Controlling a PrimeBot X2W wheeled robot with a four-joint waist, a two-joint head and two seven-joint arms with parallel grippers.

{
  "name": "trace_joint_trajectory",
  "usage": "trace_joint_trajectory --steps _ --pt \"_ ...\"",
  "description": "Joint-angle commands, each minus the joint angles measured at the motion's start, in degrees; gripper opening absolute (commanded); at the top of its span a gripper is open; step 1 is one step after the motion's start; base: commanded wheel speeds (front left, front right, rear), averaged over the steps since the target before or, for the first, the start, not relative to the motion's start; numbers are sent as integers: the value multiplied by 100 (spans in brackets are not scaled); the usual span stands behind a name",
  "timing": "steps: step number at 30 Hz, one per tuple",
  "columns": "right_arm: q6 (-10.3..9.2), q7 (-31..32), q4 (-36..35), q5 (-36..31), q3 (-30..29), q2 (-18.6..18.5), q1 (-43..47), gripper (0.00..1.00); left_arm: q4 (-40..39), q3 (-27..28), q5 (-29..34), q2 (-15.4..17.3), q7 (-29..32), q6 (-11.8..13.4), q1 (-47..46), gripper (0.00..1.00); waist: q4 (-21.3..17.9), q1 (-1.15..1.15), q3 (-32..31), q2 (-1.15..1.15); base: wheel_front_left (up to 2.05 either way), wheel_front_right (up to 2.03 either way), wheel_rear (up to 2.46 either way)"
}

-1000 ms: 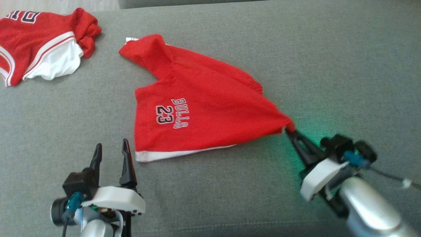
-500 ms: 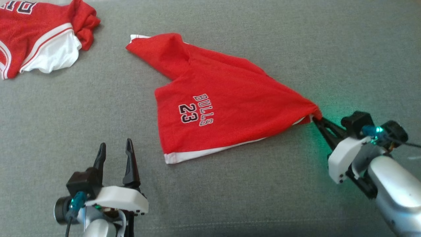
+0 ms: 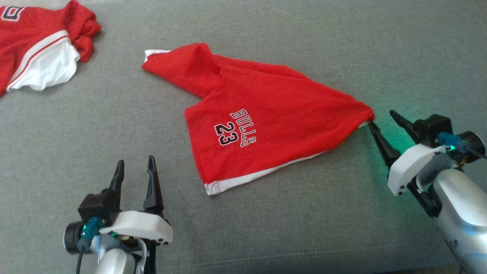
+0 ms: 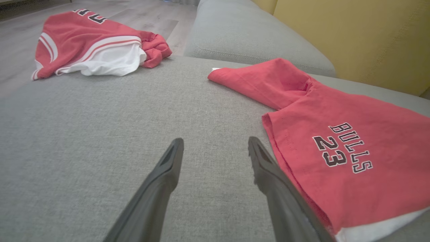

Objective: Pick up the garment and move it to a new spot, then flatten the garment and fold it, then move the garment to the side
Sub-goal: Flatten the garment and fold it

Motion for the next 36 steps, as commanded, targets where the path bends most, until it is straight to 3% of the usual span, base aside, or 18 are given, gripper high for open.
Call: trace_joint_trajectory --steps 1,13,27,36 --pt "-5 -94 -93 -7 8 -26 -22 100 -140 191 68 2 -71 -39 -201 100 -48 0 -22 0 0 0 0" --pt "-5 -695 -538 -281 -781 409 539 100 -219 209 129 -55 -71 -156 -168 100 -346 0 -299 0 0 0 0" --pt "-5 -901 -1993 -1388 -2133 1713 1758 100 -488 218 142 -183 -71 -306 340 100 -250 0 -933 0 0 0 0" --pt "-5 -906 -2612 -1706 -2482 2095 2238 100 -687 214 191 -216 -71 -307 619 100 -136 0 -1111 0 0 0 0"
